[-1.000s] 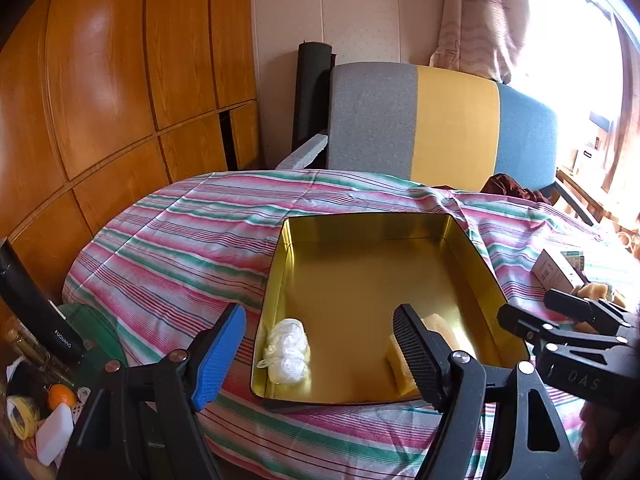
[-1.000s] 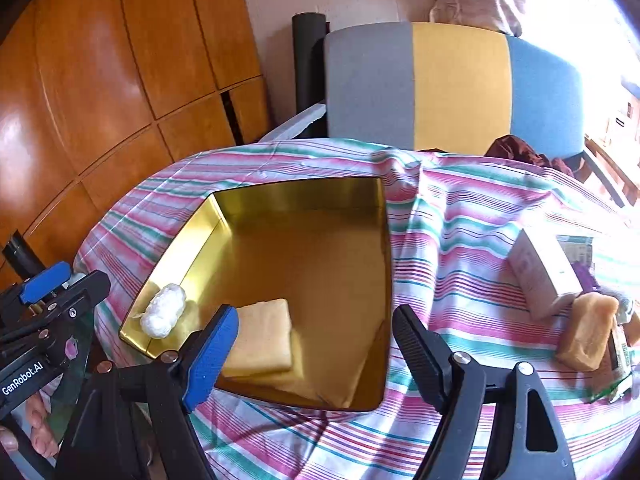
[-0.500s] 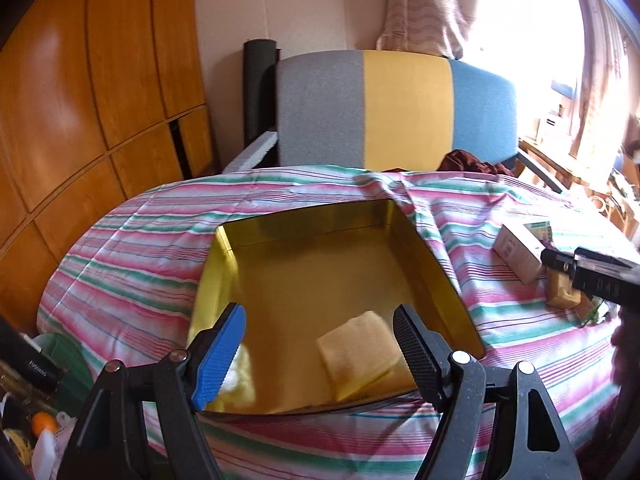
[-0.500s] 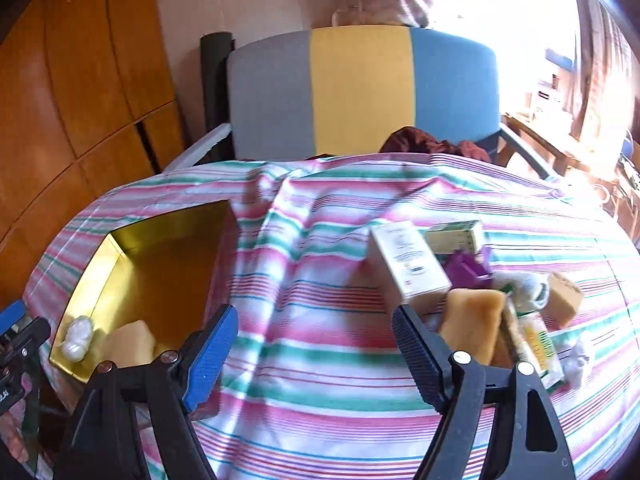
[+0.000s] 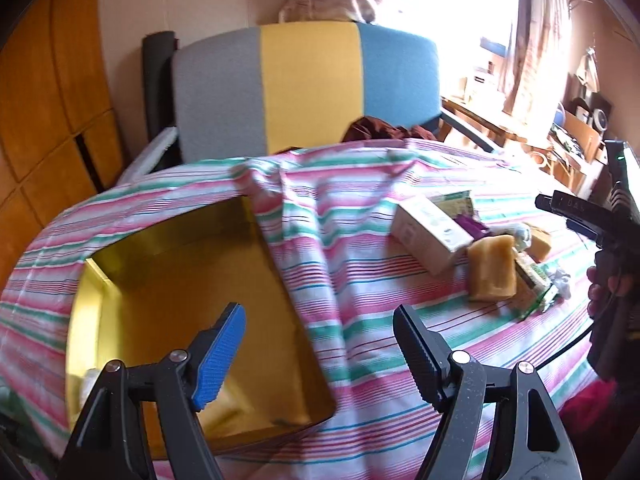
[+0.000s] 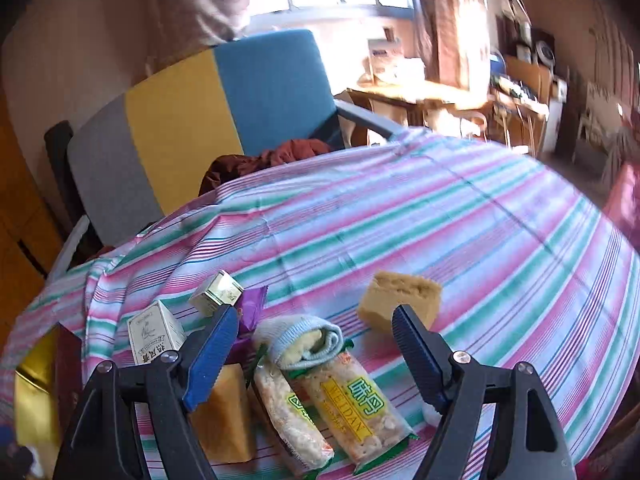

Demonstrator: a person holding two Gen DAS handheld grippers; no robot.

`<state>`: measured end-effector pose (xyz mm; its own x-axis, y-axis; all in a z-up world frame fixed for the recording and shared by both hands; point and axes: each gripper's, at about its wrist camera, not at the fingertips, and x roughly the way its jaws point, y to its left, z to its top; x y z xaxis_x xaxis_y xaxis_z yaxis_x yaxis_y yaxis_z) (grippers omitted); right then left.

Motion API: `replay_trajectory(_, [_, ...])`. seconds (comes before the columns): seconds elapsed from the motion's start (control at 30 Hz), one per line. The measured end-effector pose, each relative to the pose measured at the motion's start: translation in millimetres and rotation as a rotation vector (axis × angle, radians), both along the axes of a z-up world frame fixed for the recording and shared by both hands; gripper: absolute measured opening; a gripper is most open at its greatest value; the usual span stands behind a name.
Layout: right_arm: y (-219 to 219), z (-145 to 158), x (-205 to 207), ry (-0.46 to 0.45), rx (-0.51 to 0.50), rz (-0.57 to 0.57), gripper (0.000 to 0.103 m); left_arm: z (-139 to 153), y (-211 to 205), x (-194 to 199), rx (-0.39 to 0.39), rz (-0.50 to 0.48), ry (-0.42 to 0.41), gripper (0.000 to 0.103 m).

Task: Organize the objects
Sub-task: 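Move both tools back toward the remaining items on the cloth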

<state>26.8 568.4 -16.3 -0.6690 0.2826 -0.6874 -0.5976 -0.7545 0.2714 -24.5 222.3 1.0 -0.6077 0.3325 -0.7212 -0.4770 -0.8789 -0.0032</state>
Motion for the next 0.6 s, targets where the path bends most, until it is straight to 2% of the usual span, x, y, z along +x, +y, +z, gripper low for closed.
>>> replay_trajectory(0.2, [8.9,-0.7,5.0,0.021,-0.066,-0.018,0.081,-15.6,64.8,-26.6,-0.003,-0.042,-0.067,0.078])
replay_trajectory(0.27, [10.0,-0.5,7.8,0.029,-0.086,-0.019,0.081,-20.9,85.1,-37.3,-0.001,-0.054,-0.093,0.083])
replay_trajectory(0.33, [12.1,-0.2,8.3,0.037,-0.101,-0.018,0.081,-23.8,100.9,-47.1,0.013,-0.058,-0.116,0.093])
replay_trajectory(0.53, [14.4,-0.7,8.9,0.050,-0.131,-0.010,0.081,-30.1,150.6,-79.4,0.022,-0.058,-0.156,0.100])
replay_trajectory(0.6, [13.5,-1.1,7.6,0.049,-0.134,0.000,0.081,-36.6,167.3,-90.1,-0.011,-0.044,-0.159,0.100])
